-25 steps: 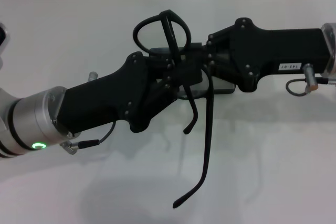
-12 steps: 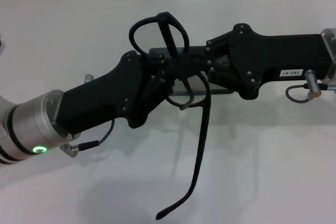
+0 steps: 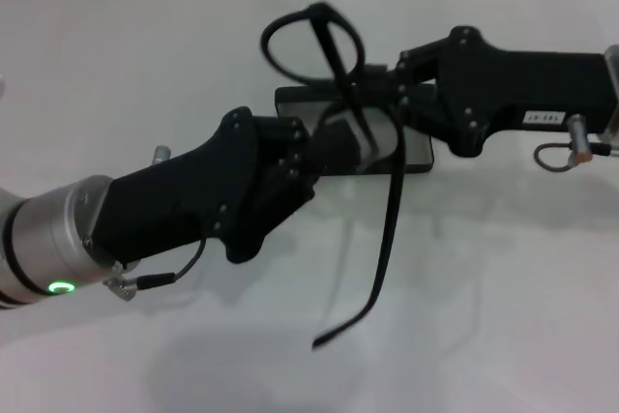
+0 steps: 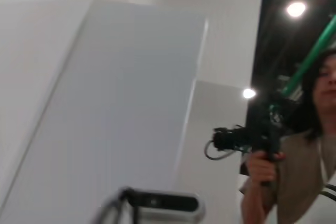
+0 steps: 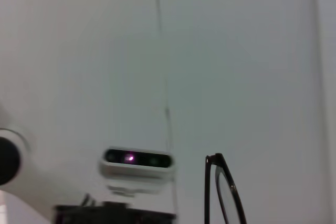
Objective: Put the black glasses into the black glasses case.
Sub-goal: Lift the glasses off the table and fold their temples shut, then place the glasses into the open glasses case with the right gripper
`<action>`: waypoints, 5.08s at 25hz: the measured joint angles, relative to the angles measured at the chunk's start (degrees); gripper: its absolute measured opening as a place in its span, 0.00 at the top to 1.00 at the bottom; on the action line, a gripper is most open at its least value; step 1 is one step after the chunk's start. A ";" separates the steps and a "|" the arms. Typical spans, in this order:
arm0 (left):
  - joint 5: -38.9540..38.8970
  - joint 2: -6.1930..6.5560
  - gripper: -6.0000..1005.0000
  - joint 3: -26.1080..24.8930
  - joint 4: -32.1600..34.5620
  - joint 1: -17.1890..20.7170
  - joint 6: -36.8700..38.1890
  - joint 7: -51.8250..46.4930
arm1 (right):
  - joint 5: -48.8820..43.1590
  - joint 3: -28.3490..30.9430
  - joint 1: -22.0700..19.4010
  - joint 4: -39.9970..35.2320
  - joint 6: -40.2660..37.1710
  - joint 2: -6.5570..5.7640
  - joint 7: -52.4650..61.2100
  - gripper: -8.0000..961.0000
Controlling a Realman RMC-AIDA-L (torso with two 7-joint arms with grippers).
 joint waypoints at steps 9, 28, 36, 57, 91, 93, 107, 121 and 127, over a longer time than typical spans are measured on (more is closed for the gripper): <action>1.91 0.40 0.97 1.51 2.15 0.99 0.00 0.03 | 6.73 16.77 -2.83 0.63 -15.27 -0.34 0.40 0.95; -7.98 -0.72 0.97 13.52 1.49 -0.58 0.02 6.47 | 18.60 -0.39 10.18 24.22 -5.95 0.30 -21.00 0.94; -12.39 -0.52 0.97 13.13 1.21 1.99 -0.43 6.07 | 18.57 -7.57 9.37 23.86 -1.22 0.32 -21.05 0.94; -14.98 1.17 0.97 13.35 -3.16 1.50 -2.18 5.70 | 18.33 -18.74 3.55 11.64 10.97 -0.09 -20.15 0.93; -15.62 5.59 0.97 -0.50 -0.48 13.51 -0.25 4.47 | -75.41 -40.99 4.89 -30.08 41.89 0.31 60.55 0.92; -15.62 5.47 0.97 -0.50 -0.47 13.66 -0.26 4.47 | -76.18 -41.91 5.31 -29.14 43.25 0.30 60.53 0.92; -15.30 5.16 0.97 -0.49 -0.73 14.23 -0.22 4.88 | -80.03 -47.46 6.56 -25.79 49.46 0.31 60.54 0.91; -15.07 5.08 0.97 -0.49 -0.86 14.22 -0.35 4.91 | -80.81 -47.67 6.33 -24.67 52.36 0.31 60.72 0.90; -15.00 5.07 0.97 -0.49 -0.91 14.22 -0.37 4.99 | -80.86 -47.67 6.19 -24.38 52.70 0.31 60.66 0.90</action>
